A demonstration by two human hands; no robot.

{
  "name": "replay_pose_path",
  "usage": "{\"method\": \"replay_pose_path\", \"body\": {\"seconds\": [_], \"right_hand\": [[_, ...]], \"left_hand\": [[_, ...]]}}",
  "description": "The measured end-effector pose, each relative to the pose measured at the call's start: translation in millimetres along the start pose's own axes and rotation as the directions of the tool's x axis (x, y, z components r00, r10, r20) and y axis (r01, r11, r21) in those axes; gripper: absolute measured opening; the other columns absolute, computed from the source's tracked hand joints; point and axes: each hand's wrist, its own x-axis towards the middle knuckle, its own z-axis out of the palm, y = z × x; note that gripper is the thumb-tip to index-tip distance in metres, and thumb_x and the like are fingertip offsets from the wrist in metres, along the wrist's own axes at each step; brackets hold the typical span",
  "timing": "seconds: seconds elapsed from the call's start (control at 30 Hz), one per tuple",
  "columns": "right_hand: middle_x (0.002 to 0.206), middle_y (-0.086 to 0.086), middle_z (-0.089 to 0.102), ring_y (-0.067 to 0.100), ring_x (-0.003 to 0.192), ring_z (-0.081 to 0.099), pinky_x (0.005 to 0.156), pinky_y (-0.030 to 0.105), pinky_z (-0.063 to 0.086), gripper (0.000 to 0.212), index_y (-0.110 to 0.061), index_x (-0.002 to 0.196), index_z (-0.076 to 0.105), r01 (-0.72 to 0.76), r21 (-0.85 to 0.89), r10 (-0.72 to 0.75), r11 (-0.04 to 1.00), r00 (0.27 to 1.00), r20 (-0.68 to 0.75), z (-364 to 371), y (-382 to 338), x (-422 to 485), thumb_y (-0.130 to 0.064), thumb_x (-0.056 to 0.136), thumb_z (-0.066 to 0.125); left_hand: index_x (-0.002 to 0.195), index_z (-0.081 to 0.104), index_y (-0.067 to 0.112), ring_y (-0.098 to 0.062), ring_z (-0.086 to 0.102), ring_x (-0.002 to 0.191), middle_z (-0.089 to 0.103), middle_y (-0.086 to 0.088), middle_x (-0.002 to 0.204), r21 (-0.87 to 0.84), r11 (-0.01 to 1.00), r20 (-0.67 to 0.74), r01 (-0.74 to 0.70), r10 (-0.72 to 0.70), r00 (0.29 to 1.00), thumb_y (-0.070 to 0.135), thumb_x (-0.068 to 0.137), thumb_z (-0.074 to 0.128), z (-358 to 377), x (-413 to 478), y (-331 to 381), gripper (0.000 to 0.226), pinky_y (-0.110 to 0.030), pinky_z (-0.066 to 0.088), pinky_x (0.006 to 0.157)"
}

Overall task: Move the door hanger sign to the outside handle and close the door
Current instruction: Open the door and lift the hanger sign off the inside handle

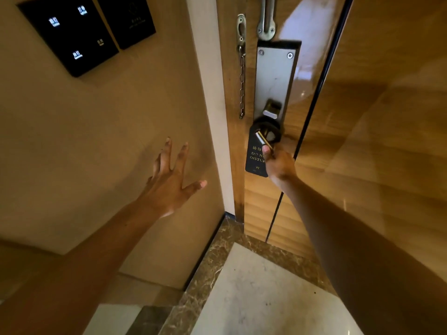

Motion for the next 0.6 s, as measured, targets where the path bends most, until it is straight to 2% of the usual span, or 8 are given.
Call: {"method": "replay_pose_path", "body": {"seconds": [0.1,0.17,0.33,0.5,0.6], "right_hand": [[0.082,0.006,0.054,0.021,0.072,0.048,0.053,0.028,0.029,0.041,-0.01,0.105,0.052,0.023,0.005,-0.023,1.0,1.0,0.009,-0.5,-2.4,-25.9,-0.045,0.094,0.034],[0.079,0.004,0.054,0.02,0.069,0.05,0.051,0.027,0.029,0.042,-0.012,0.107,0.051,0.047,0.002,-0.047,0.999,0.999,0.022,-0.9,-4.2,-46.9,-0.048,0.094,0.032],[0.077,0.007,0.054,0.025,0.071,0.049,0.065,0.035,0.036,0.038,-0.012,0.106,0.051,0.075,-0.085,-0.073,0.994,0.997,0.034,-3.6,-8.6,-102.0,-0.044,0.095,0.033],[0.078,0.01,0.055,0.027,0.071,0.049,0.061,0.033,0.033,0.039,-0.012,0.105,0.051,0.074,-0.187,-0.063,0.979,0.996,0.066,-11.8,-12.3,-159.3,-0.044,0.094,0.033],[0.085,0.013,0.061,0.027,0.075,0.054,0.066,0.04,0.044,0.038,-0.013,0.106,0.049,0.048,-0.29,-0.02,0.956,0.995,0.099,-20.5,-18.0,-193.8,-0.046,0.093,0.035]], "left_hand": [[0.143,-0.014,0.038,-0.035,-0.01,0.142,-0.027,0.002,0.154,0.009,1.0,0.005,-0.019,0.019,1.0,0.075,0.07,0.036,-7.1,-15.8,5.0,0.096,-0.064,0.025,0.104],[0.144,-0.015,0.038,-0.035,-0.01,0.142,-0.027,0.002,0.154,0.011,0.999,0.004,-0.034,0.034,0.999,0.073,0.072,0.038,-11.4,-28.4,6.6,0.096,-0.064,0.025,0.104],[0.143,-0.016,0.038,-0.036,-0.008,0.143,-0.025,-0.001,0.155,0.039,0.997,0.011,-0.068,0.068,0.998,0.069,0.076,0.043,-25.3,-62.4,4.9,0.095,-0.063,0.027,0.104],[0.144,-0.016,0.037,-0.037,-0.008,0.142,-0.026,-0.001,0.155,0.015,0.993,0.003,-0.118,0.118,0.993,0.066,0.079,0.047,-35.9,-100.9,0.7,0.094,-0.064,0.025,0.104],[0.144,-0.015,0.038,-0.037,-0.01,0.142,-0.027,0.001,0.154,-0.011,0.99,0.028,-0.141,0.142,0.99,0.067,0.078,0.048,-38.7,-128.2,-2.8,0.095,-0.067,0.021,0.104]]}}
